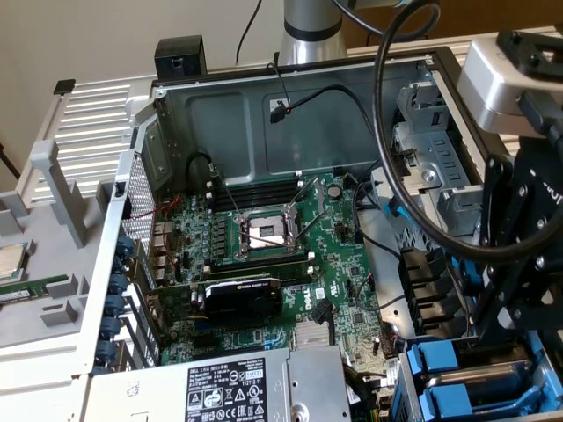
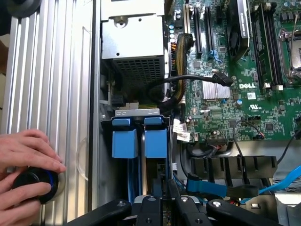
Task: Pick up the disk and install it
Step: 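Insert the first disk wire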
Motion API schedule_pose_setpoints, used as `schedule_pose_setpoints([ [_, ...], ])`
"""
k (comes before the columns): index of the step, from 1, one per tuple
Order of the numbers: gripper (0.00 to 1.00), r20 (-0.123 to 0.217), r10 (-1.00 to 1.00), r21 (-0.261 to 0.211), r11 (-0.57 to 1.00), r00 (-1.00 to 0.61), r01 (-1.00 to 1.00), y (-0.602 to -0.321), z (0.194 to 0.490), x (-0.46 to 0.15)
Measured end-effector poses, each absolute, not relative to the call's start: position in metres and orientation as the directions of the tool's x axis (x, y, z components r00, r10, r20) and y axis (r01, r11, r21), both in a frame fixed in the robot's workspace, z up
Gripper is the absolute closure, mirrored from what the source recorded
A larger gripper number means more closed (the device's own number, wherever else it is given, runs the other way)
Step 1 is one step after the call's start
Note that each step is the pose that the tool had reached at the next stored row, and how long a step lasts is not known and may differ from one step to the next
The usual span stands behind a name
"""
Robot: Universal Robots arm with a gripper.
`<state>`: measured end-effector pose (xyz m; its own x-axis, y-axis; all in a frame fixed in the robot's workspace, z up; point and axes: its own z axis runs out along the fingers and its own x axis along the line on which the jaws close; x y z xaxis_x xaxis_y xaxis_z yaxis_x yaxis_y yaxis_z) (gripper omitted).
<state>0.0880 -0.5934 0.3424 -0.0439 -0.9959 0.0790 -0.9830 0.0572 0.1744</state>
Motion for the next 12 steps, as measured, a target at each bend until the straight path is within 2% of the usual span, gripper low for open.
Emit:
schedule_pose_setpoints([
  [12,0.83,0.077,-0.996,0.174,0.06,-0.047,-0.983,-0.5936,0.3402,0.0879],
])
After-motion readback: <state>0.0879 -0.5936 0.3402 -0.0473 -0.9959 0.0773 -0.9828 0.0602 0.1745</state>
